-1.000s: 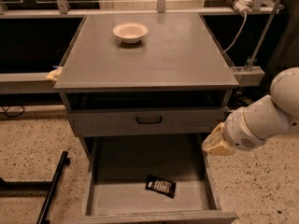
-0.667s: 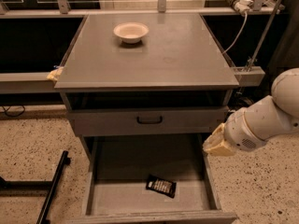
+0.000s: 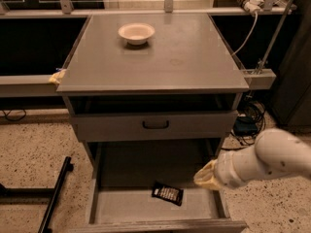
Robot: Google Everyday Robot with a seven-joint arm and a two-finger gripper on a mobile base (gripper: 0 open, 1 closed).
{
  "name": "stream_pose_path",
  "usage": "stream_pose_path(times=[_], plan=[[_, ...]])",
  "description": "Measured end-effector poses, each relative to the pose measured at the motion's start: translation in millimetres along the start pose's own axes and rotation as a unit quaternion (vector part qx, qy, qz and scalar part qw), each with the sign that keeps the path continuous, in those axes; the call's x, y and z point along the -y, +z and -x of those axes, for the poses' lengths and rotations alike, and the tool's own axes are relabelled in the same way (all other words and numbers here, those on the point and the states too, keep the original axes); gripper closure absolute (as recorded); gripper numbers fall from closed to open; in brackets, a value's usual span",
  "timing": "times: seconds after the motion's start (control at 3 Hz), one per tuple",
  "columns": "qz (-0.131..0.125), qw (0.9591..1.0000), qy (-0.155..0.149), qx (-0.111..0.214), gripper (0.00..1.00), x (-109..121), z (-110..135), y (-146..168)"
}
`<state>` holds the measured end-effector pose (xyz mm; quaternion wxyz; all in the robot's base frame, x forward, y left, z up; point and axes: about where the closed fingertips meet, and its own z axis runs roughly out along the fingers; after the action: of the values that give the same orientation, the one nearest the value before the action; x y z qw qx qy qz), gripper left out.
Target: Pick rxbar chocolate from middle drawer and place on counter
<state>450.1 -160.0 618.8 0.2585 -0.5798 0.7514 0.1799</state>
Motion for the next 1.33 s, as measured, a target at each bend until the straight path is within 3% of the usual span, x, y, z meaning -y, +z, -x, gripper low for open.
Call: stream_pose_path(times=[0.33,0.67,1.0,1.33], plan=[[-0.009,0.9974,-0.021,0.069,1.0,9.8,0.1,77.2],[-0.008,0.9909,-0.03,0.131,1.0,12.3,6.6,137.2],[0.008,0.99,-0.02,0.14,1.0,1.6,-0.7,155.6],[0.002,0.9923,-0.029,0.12,1.0,1.1,-8.6,157.2]])
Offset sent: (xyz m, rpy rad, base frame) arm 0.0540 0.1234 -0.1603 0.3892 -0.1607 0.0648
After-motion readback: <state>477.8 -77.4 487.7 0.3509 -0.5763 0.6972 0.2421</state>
